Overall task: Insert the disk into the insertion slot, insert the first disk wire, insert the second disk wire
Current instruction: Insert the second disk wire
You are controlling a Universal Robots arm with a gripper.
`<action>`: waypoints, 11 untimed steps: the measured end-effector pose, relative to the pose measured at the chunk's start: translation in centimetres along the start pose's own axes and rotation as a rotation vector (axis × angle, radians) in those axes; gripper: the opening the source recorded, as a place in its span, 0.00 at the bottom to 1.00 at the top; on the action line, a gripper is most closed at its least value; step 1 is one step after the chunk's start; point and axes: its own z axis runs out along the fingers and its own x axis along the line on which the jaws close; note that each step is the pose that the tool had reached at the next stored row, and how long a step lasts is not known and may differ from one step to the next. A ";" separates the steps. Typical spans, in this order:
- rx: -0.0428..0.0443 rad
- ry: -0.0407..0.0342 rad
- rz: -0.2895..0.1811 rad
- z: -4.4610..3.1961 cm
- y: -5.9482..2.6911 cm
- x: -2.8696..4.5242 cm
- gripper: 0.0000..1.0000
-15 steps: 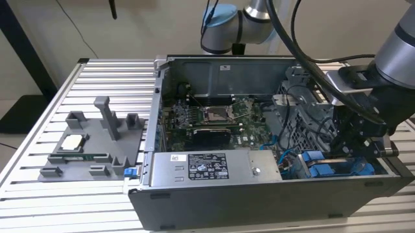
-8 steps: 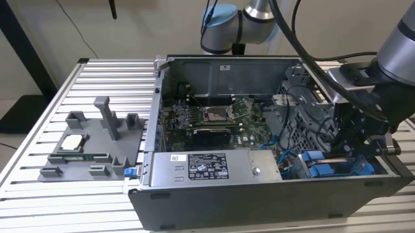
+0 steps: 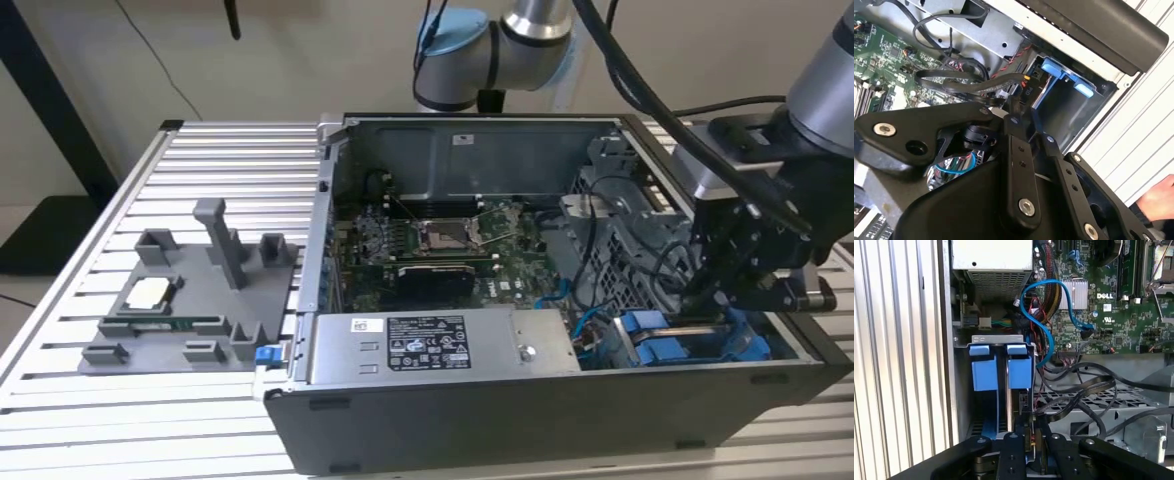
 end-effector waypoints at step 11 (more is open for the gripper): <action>-0.0265 0.0085 0.002 -2.39 -0.33 -0.23 0.24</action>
